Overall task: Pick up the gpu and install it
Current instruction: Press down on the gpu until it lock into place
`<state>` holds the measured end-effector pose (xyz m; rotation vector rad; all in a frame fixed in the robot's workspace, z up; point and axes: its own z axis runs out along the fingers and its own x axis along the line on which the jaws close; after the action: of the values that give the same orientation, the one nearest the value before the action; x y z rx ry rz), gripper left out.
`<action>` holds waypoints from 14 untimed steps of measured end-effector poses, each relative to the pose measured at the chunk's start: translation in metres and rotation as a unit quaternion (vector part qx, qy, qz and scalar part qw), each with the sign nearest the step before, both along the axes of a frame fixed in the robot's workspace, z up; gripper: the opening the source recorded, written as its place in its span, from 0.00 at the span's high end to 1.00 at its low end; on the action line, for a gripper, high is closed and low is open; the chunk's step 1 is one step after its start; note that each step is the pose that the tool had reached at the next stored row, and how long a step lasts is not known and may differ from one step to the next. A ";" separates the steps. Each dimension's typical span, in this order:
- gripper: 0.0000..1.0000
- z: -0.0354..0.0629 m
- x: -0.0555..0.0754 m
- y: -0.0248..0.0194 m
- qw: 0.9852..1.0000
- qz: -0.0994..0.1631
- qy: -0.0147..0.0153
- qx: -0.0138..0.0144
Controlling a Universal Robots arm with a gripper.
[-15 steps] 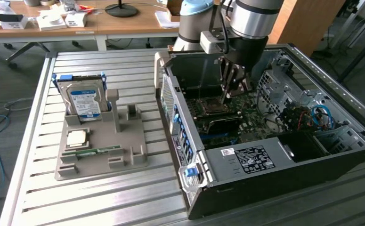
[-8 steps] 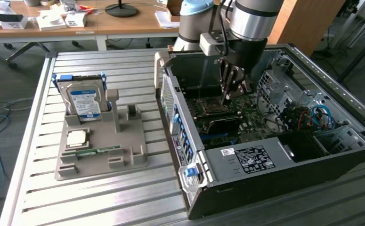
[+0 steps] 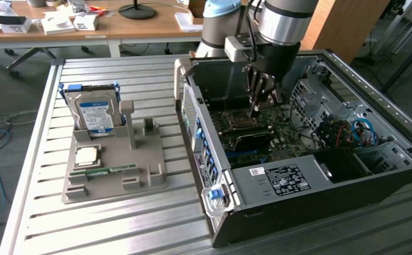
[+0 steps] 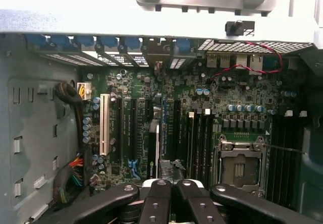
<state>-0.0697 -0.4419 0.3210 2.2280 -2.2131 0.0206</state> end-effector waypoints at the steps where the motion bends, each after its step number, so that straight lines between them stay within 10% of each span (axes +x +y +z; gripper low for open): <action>1: 0.90 -0.0004 0.000 0.0001 1.000 0.000 0.000 0.000; 14: 0.90 -0.0140 0.000 0.0001 1.000 0.000 0.000 0.000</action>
<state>-0.0700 -0.4418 0.3070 2.2276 -2.2133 0.0208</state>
